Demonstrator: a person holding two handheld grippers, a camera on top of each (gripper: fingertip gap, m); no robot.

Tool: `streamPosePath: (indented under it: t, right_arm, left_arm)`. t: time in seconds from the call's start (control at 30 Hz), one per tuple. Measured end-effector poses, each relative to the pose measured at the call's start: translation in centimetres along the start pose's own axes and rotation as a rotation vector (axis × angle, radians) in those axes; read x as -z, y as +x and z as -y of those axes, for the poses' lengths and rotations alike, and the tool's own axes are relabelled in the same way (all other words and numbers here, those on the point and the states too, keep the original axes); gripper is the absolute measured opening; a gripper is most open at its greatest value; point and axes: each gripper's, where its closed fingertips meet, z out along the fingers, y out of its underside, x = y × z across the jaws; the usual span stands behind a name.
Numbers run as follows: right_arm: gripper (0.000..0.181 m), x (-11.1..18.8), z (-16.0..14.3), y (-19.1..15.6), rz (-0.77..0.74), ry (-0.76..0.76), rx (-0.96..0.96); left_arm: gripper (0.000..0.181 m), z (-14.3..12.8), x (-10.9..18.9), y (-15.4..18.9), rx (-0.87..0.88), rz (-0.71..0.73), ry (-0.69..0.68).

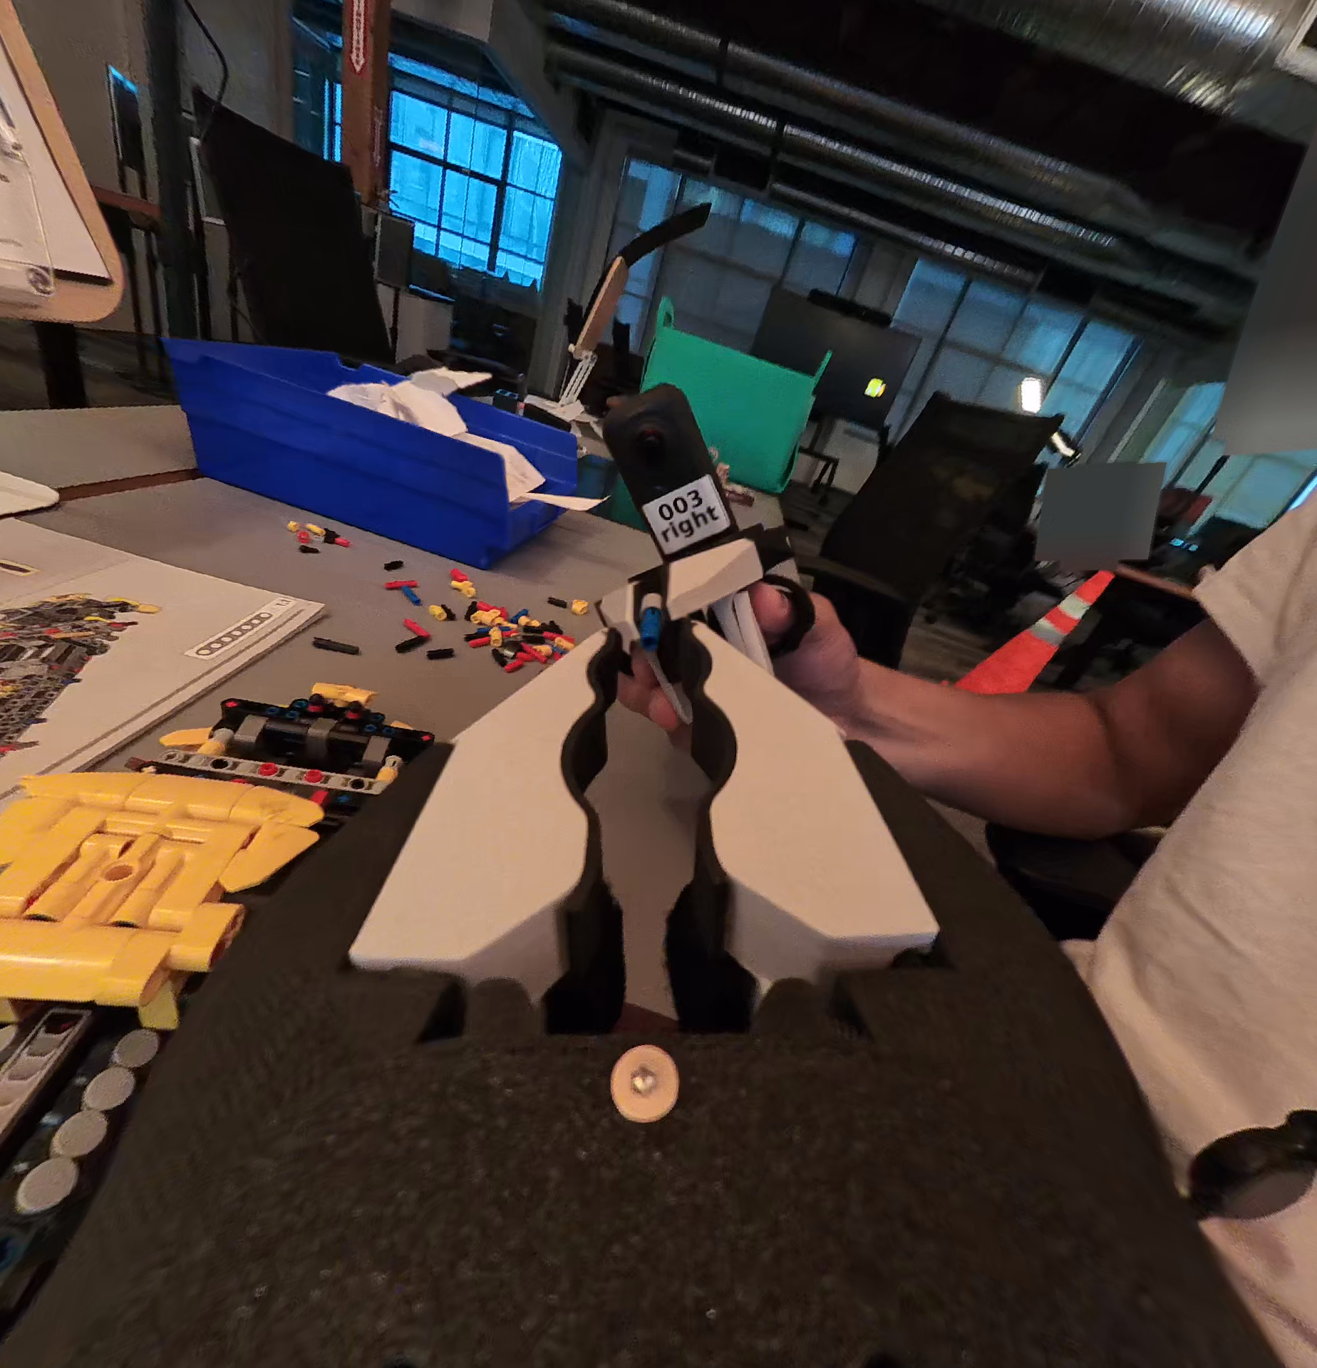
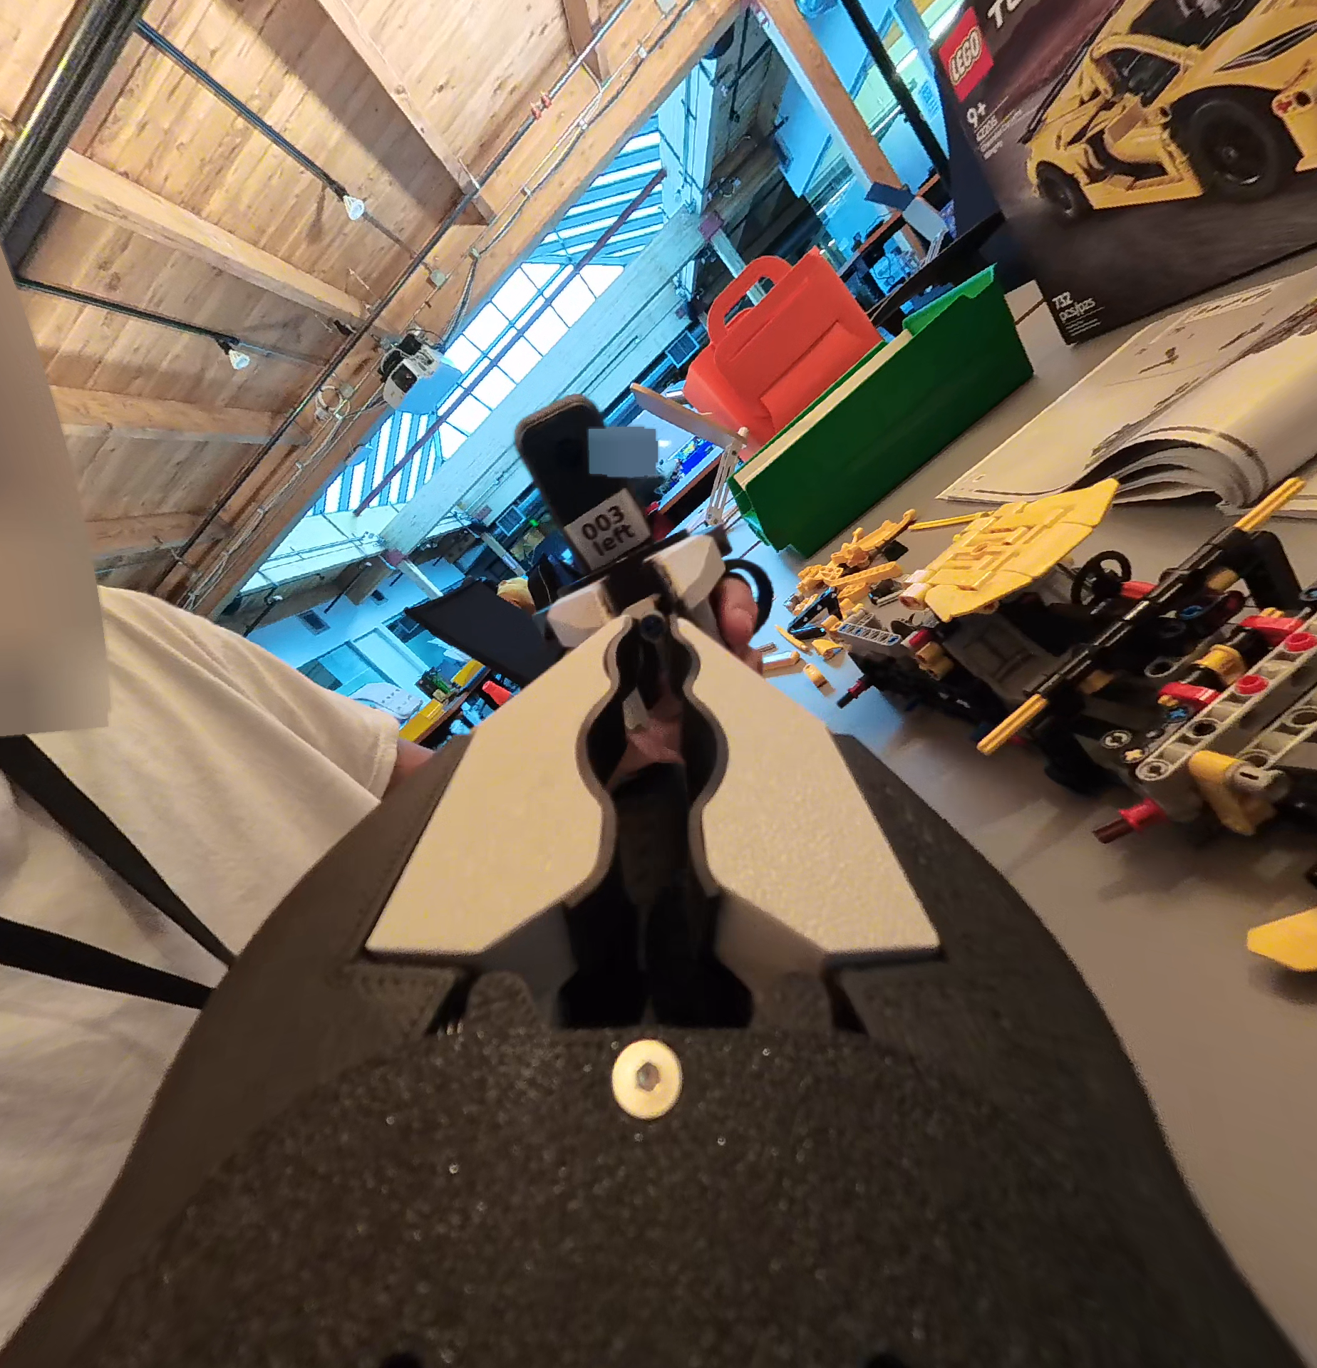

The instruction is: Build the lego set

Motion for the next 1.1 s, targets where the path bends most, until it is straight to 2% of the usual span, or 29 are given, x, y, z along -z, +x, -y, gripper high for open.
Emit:
streamPosePath:
  t: [0.07,0.4,0.47,0.57,0.7,0.77,0.83,0.97,1.1]
  right_arm:
    - [0.006,-0.1,-0.1,-0.2,0.008,-0.011,0.004]
    - [0.006,-0.2,0.1,-0.6,0.038,0.014,-0.02]
    - [0.006,-0.3,0.0,-0.6,0.044,0.004,-0.02]
    - [0.006,-0.4,-0.2,-0.6,0.051,-0.006,-0.021]
    - [0.006,-0.8,-1.4,-0.6,0.023,-0.094,0.031]
    - [0.006,-0.2,0.0,-1.0,0.038,-0.024,0.055]
    - [0.006,0.2,0.3,-0.8,0.011,-0.025,0.097]
    - [0.006,-0.2,-1.3,-0.9,-0.008,-0.129,0.175]
    - [0.006,-0.6,-2.0,-1.2,-0.004,-0.173,0.216]
  left_arm:
    - [0.006,0.3,0.2,0.0,0.013,-0.015,0.013]
    - [0.007,-0.1,0.1,0.5,-0.004,-0.04,-0.01]
    - [0.0,-0.1,0.1,0.6,-0.009,-0.047,-0.012]
    - [0.0,-0.2,0.2,0.7,-0.024,-0.05,-0.01]
    - [0.0,0.7,0.8,1.1,-0.03,-0.085,0.039]
    - [0.0,0.3,0.8,0.6,-0.036,-0.059,0.009]
    - [0.0,-0.1,0.8,0.5,-0.042,-0.055,-0.02]
    - [0.019,-0.6,0.8,0.6,0.0,-0.086,-0.055]
    - [0.012,-0.8,0.9,1.0,0.011,-0.118,-0.068]
